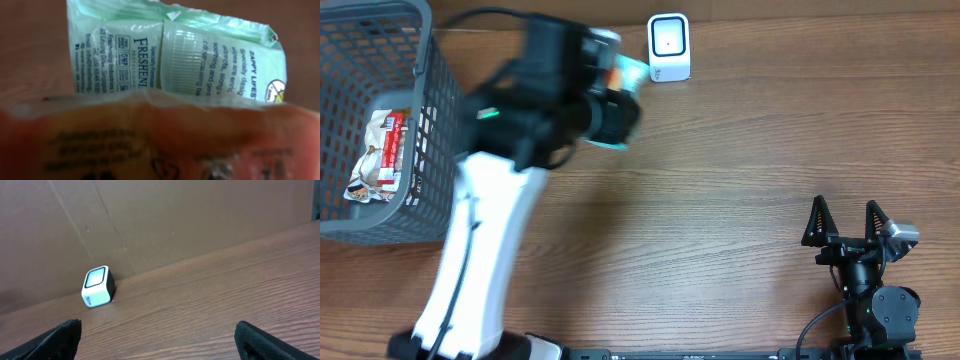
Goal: Scan the item barcode
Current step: 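Lift the grabbed packages out and carry them toward the table centre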
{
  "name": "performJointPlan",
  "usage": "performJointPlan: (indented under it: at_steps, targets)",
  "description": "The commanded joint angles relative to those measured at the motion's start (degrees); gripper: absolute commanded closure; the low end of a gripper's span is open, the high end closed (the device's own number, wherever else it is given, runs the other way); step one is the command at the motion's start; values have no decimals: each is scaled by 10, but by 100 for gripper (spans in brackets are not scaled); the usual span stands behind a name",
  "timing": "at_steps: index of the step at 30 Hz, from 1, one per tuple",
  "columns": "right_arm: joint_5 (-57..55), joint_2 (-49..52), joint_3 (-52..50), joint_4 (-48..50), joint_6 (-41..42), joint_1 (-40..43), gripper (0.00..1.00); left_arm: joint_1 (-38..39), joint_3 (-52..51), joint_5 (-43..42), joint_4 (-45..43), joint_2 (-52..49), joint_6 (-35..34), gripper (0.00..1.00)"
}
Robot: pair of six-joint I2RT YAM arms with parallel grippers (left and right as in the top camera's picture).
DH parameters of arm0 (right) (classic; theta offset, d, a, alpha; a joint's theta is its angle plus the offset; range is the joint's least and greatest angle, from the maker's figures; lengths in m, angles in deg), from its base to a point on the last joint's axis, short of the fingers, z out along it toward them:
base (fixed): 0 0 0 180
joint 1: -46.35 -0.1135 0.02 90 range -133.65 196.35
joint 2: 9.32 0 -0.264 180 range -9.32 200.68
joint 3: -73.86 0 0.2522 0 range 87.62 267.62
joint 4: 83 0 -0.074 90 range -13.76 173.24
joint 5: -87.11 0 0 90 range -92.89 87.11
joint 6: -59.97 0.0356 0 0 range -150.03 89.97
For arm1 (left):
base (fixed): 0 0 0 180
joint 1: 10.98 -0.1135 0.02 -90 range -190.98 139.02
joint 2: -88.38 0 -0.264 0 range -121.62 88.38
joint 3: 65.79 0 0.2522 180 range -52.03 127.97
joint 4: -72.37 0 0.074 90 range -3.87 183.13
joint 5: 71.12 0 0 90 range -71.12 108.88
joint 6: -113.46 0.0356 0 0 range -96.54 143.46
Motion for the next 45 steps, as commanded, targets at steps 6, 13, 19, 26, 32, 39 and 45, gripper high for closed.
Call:
performJointPlan:
  at_steps: [6, 13, 19, 26, 32, 39, 45]
  targets:
    - [1, -4, -6, 3, -2, 1, 0, 123, -155, 15, -136, -43, -67, 82]
    - [1, -4, -6, 3, -2, 1, 0, 194, -267, 74, -270, -43, -181, 81]
    - [1, -4, -6, 3, -2, 1, 0, 253, -345, 151, -364, -43, -196, 81]
    - [1, -4, -6, 3, -2, 1, 0, 283, -405, 196, -418, -48, -265, 86]
    - [1, -4, -6, 3, -2, 1, 0, 283, -419, 189, -435, -66, -285, 82]
    - [1, -4, -6, 3, -2, 1, 0, 283, -419, 150, -443, -92, -285, 80]
    - [1, -4, -6, 3, -2, 1, 0, 283, -419, 132, -444, -95, -285, 62]
